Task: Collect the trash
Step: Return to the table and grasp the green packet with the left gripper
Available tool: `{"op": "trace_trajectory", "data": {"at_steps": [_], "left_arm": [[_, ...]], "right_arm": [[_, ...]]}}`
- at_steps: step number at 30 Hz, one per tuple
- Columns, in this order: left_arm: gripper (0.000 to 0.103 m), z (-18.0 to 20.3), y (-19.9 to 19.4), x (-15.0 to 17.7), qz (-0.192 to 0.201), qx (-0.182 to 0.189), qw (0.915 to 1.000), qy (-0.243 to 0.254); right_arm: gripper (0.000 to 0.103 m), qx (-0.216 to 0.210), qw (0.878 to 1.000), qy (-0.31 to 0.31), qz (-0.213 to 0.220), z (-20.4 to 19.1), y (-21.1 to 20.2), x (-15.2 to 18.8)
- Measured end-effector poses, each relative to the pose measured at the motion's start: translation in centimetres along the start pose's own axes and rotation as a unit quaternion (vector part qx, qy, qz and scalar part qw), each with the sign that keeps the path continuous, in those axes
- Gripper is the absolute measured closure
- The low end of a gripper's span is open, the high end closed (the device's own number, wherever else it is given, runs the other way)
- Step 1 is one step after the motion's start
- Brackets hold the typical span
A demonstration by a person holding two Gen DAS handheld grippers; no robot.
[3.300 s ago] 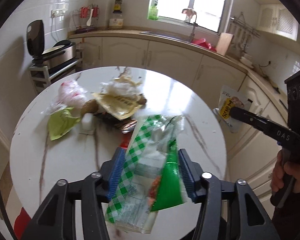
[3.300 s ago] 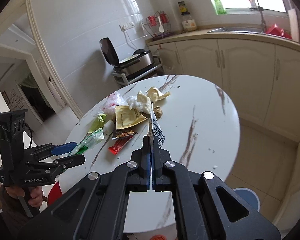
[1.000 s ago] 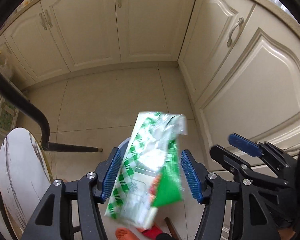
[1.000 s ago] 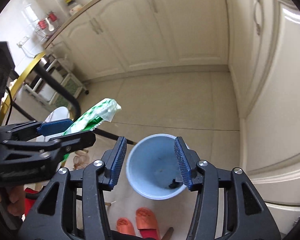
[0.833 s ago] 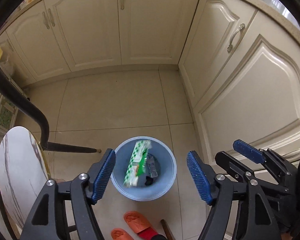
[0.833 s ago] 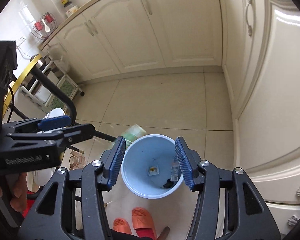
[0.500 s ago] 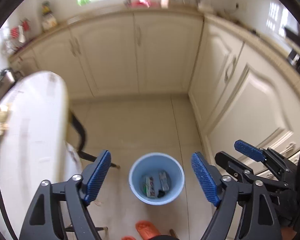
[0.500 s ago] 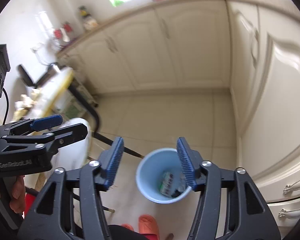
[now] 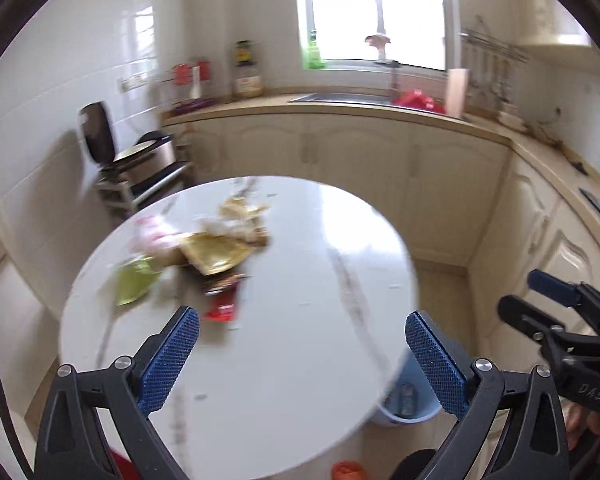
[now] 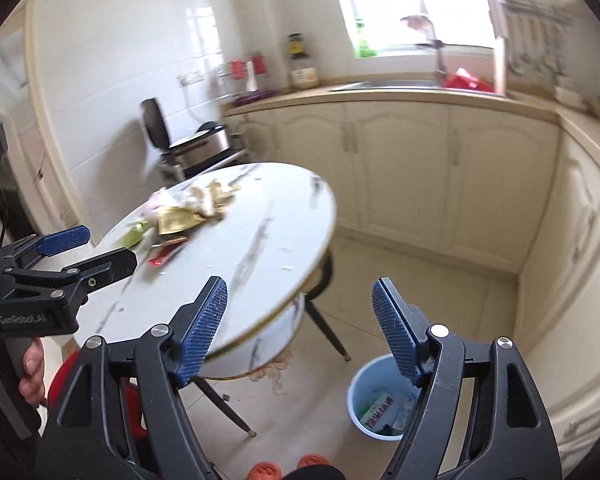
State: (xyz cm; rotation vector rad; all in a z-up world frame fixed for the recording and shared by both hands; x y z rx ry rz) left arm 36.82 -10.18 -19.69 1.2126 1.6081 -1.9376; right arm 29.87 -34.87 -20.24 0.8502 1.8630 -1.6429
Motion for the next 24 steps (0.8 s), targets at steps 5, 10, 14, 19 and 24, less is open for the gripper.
{"op": "trace_trajectory", "data": {"at_steps": [5,10,14,19,24], "left_arm": [[0.001,-8.0,1.4,0.3,-0.031,-0.055,0.9964,-0.057],[0.001,-13.5,5.4,-0.9,-0.062,-0.08,0.9897,-0.101],[0.001,-16.5,10.0,-3.7,-0.089,-0.072,0.9833,-0.142],[0.001,-20.2,17.0,-6.9,-0.118,-0.095,0.9762,-0.155],[0.004,-21.4,22.1,-7.7,-0.158,-0.092,0.9687,-0.167]], "right_arm": [[0.029,-0.02,0.999,-0.032,-0.02,-5.2,4.7,-2.2],[0.029,-0.043,0.997,-0.055,-0.042,-9.0,9.9,-4.2],[0.029,-0.054,0.995,-0.065,-0.061,-10.2,14.0,-5.4],[0.029,-0.056,0.992,-0.083,-0.072,-11.1,18.5,-7.1],[0.028,-0.062,0.992,-0.082,-0.076,-11.3,22.0,-8.9]]}}
Point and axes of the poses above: each gripper's, at about its wrist camera, not at the fingertips, and y roughly the way its jaws point, z to its right, x to its underside, the point moved 2 cm from there along y, roughly the way its jaws point, and after that the axes turned 4 degrees about -y, right-handed, at the moved point
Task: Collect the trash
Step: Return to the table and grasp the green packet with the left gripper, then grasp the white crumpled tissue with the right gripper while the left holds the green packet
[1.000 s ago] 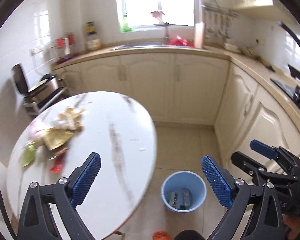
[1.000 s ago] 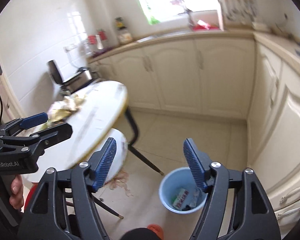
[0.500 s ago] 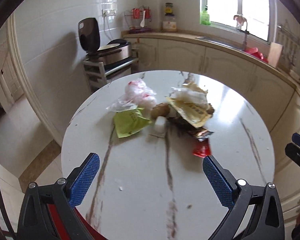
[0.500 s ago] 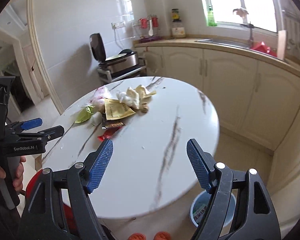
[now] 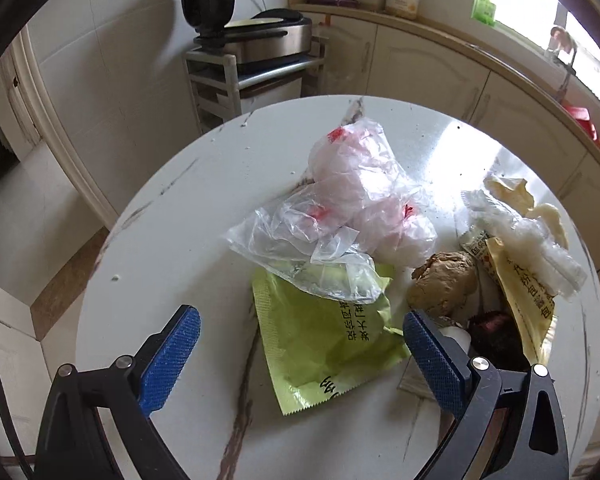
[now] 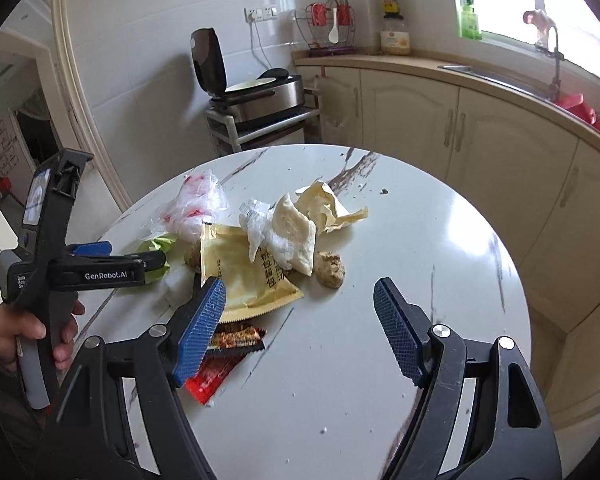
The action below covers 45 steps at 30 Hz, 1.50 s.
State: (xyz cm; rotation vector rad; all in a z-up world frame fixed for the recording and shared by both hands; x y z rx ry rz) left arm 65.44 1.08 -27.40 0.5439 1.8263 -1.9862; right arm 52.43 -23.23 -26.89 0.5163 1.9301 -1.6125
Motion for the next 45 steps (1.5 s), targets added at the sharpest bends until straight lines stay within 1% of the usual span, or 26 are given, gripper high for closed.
{"op": "trace_trajectory", "data": {"at_steps": [2,4,5,6,7,8,9,10,13,17,18,19,20,24,25,26,27,28,29,32,35,39,43,45], "left_arm": [[0.004,0.3,1.0,-0.4,-0.006,0.004,1.0,0.002],[0.01,0.4,1.8,-0.7,-0.011,-0.001,0.9999,0.011],[0.014,0.4,1.9,-0.8,-0.004,-0.006,0.9998,0.018],[0.026,0.3,1.9,-0.8,0.003,0.002,0.9997,0.022],[0.044,0.2,1.7,-0.8,0.009,0.005,0.9997,0.024],[0.049,-0.1,1.5,-0.8,0.012,0.006,0.9996,0.025],[0.051,-0.3,1.4,-0.3,0.008,0.013,0.9995,0.027],[0.057,-0.5,1.2,0.0,0.009,0.017,0.9993,0.032],[0.063,-1.5,-0.4,1.2,0.011,0.029,0.9989,0.034],[0.066,-2.9,-2.6,2.7,0.01,0.051,0.9982,0.03],[0.067,-3.2,-3.2,3.0,0.013,0.056,0.9979,0.029],[0.068,-3.4,-3.6,3.3,0.013,0.061,0.9976,0.031],[0.07,-3.6,-4.0,3.6,0.012,0.063,0.9974,0.034],[0.085,-3.9,-6.2,4.5,0.011,0.077,0.9962,0.041],[0.085,-4.0,-6.5,4.7,0.012,0.078,0.996,0.042],[0.086,-4.0,-6.8,4.8,0.012,0.079,0.9958,0.045],[0.087,-4.0,-7.1,5.0,0.011,0.08,0.9957,0.047],[0.087,-4.0,-7.5,5.2,0.011,0.081,0.9955,0.048],[0.087,-4.0,-7.8,5.4,0.012,0.083,0.9953,0.049],[0.088,-3.9,-8.8,5.9,0.011,0.097,0.9941,0.047],[0.088,-4.1,-10.1,6.4,0.016,0.11,0.9929,0.042],[0.088,-3.9,-12.7,6.8,0.028,0.123,0.9912,0.04],[0.088,-2.7,-15.4,7.3,0.042,0.134,0.9891,0.045],[0.088,-1.7,-16.8,7.9,0.05,0.134,0.9882,0.054]], "right_arm": [[0.027,-0.013,1.0,0.0,-0.003,0.2,1.4,-1.0],[0.027,-0.033,0.999,0.002,-0.012,0.3,3.0,-1.8],[0.027,-0.038,0.999,0.002,-0.015,0.3,3.6,-2.1],[0.027,-0.038,0.999,0.0,-0.015,0.1,4.2,-2.4],[0.027,-0.036,0.999,-0.005,-0.016,-0.1,4.7,-2.6],[0.027,-0.033,0.999,-0.009,-0.017,-0.2,5.0,-2.8],[0.027,-0.031,0.999,-0.012,-0.018,-0.3,5.3,-2.9],[0.027,-0.023,1.0,-0.012,-0.014,-0.4,5.4,-3.0],[0.027,0.001,1.0,-0.015,-0.003,-0.2,5.3,-3.5],[0.028,0.007,1.0,0.03,-0.005,1.5,5.8,-3.9],[0.027,0.004,0.999,0.035,-0.006,1.9,5.9,-3.9],[0.027,-0.006,0.999,0.034,-0.017,1.9,6.3,-3.8],[0.029,-0.013,0.999,0.033,-0.027,2.0,6.9,-3.8],[0.037,-0.029,0.997,0.047,-0.057,2.3,8.9,-3.3],[0.038,-0.034,0.996,0.052,-0.059,2.4,9.1,-3.1],[0.044,-0.044,0.996,0.057,-0.057,2.6,9.2,-3.0],[0.05,-0.06,0.995,0.059,-0.053,2.6,9.1,-3.0],[0.064,-0.081,0.993,0.059,-0.056,2.4,9.3,-3.0],[0.068,-0.085,0.993,0.056,-0.06,2.1,9.4,-3.0],[0.07,-0.07,0.995,0.032,-0.063,1.4,9.2,-3.1],[0.07,-0.073,0.995,0.042,-0.048,1.8,8.0,-2.8],[0.07,-0.079,0.995,0.055,-0.01,2.6,4.8,-2.8],[0.07,-0.104,0.992,0.074,0.022,3.4,0.9,-2.7],[0.07,-0.107,0.991,0.071,0.032,3.5,-0.9,-2.5]]}}
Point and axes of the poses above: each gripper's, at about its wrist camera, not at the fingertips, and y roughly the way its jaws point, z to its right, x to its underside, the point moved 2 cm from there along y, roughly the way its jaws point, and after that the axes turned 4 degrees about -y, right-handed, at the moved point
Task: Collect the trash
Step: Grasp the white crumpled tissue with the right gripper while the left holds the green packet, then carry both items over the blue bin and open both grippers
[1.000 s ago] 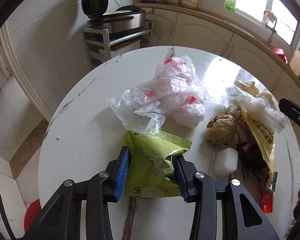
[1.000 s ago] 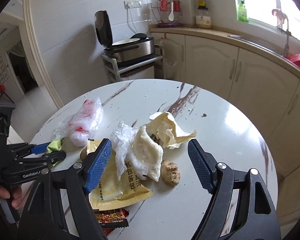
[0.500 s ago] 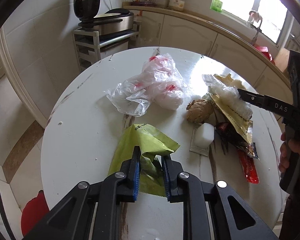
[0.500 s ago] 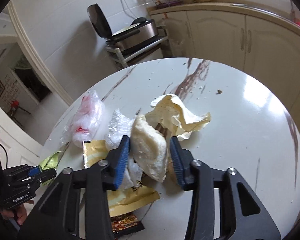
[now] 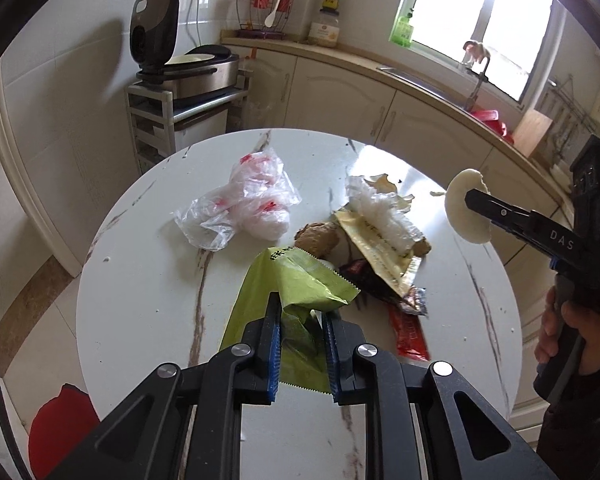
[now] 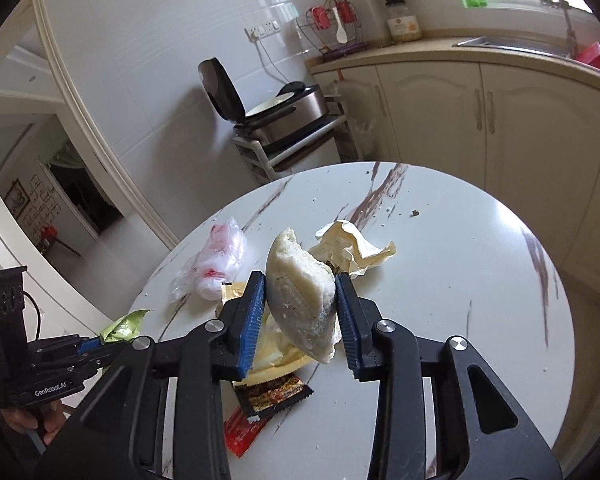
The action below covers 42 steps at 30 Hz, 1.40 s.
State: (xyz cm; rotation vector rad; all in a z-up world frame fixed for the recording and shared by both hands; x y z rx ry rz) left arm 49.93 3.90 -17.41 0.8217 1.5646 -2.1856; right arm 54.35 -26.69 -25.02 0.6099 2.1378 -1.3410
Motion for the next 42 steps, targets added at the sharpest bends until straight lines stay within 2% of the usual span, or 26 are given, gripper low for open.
{"op": "trace_trajectory", "data": {"at_steps": [3,10,19,22,26,27,28,29,32,37,42], "left_arm": [[0.088,2.9,-1.3,0.7,0.002,0.012,0.9997,0.021],[0.088,13.2,-3.2,3.5,-0.003,0.063,0.9947,0.082],[0.088,28.9,0.0,8.6,-0.058,0.139,0.9729,0.175],[0.088,33.0,2.7,9.8,-0.083,0.148,0.9653,0.199],[0.088,36.8,6.8,11.4,-0.116,0.148,0.9562,0.225],[0.088,37.6,7.9,11.8,-0.124,0.145,0.9544,0.229],[0.088,38.2,8.9,12.0,-0.131,0.143,0.9529,0.234],[0.088,38.8,9.9,12.2,-0.139,0.14,0.9514,0.236],[0.088,40.4,13.1,12.6,-0.161,0.133,0.9468,0.245],[0.088,42.7,18.1,13.7,-0.192,0.121,0.939,0.258],[0.084,44.7,21.8,15.0,-0.206,0.104,0.9355,0.268]], "right_arm": [[0.07,-0.009,1.0,-0.004,0.018,-0.2,-3.4,0.6],[0.07,0.022,0.998,0.0,0.066,2.6,-13.6,5.1],[0.069,0.125,0.986,0.063,0.091,11.3,-23.7,13.4],[0.069,0.146,0.981,0.095,0.084,14.4,-24.6,16.0],[0.066,0.142,0.978,0.138,0.066,18.5,-23.5,19.0],[0.063,0.146,0.976,0.148,0.06,19.5,-23.1,19.6],[0.048,0.148,0.975,0.161,0.05,20.7,-22.6,20.5],[0.039,0.154,0.972,0.172,0.045,21.6,-22.3,21.2],[0.039,0.172,0.966,0.192,0.031,23.8,-21.8,22.9],[0.037,0.234,0.951,0.201,0.013,25.3,-22.7,25.3],[0.035,0.258,0.94,0.222,0.006,26.4,-23.8,26.8]]}}
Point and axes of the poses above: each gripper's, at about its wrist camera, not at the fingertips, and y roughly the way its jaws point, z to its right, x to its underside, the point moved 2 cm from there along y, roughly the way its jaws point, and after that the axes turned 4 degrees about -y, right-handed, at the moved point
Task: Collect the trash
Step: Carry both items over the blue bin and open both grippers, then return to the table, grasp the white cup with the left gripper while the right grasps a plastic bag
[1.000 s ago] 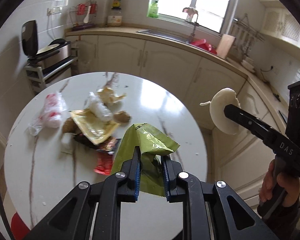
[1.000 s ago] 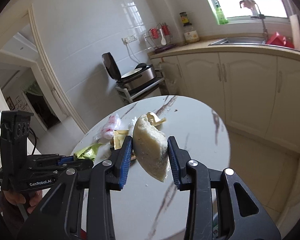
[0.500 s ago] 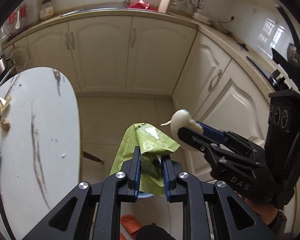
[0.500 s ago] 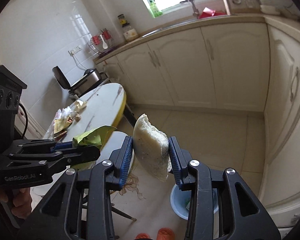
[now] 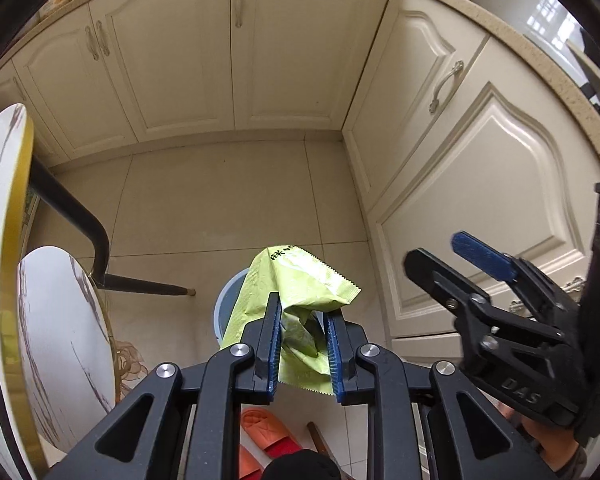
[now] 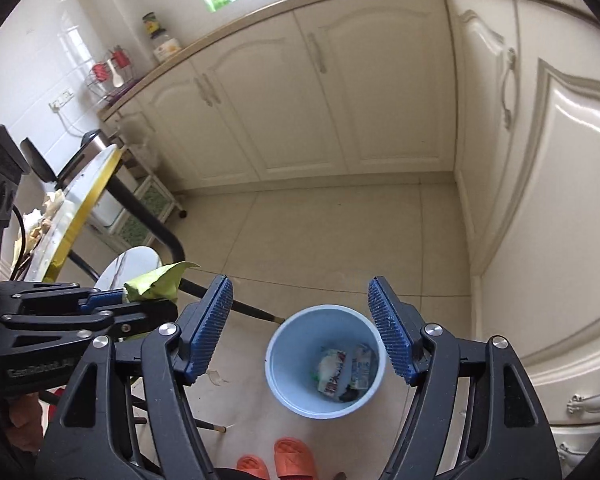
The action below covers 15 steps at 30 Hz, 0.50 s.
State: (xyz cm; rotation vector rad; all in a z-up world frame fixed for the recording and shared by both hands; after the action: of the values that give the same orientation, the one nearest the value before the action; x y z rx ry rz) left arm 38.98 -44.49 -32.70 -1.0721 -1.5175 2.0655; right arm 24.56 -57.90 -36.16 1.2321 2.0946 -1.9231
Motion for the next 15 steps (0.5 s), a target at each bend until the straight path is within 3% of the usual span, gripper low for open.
{"op": "trace_trajectory", "data": {"at_steps": [2,4,6,15], "left_arm": [[0.077,0.2,0.8,-0.5,-0.001,-0.008,1.0,0.001],[0.046,0.6,1.1,-0.9,0.005,-0.015,0.9999,0.003],[0.032,0.8,0.8,-1.2,0.021,-0.02,0.9996,0.004],[0.026,0.3,-3.8,-1.2,0.07,-0.042,0.9966,-0.014]], "right_arm": [[0.035,0.008,1.0,0.003,0.0,0.5,-0.4,0.1],[0.035,0.012,1.0,0.008,0.001,0.9,-0.8,0.3],[0.035,0.011,1.0,0.012,0.003,1.1,-1.0,0.2],[0.035,0.002,1.0,-0.005,0.026,-1.2,-4.4,0.0]]}}
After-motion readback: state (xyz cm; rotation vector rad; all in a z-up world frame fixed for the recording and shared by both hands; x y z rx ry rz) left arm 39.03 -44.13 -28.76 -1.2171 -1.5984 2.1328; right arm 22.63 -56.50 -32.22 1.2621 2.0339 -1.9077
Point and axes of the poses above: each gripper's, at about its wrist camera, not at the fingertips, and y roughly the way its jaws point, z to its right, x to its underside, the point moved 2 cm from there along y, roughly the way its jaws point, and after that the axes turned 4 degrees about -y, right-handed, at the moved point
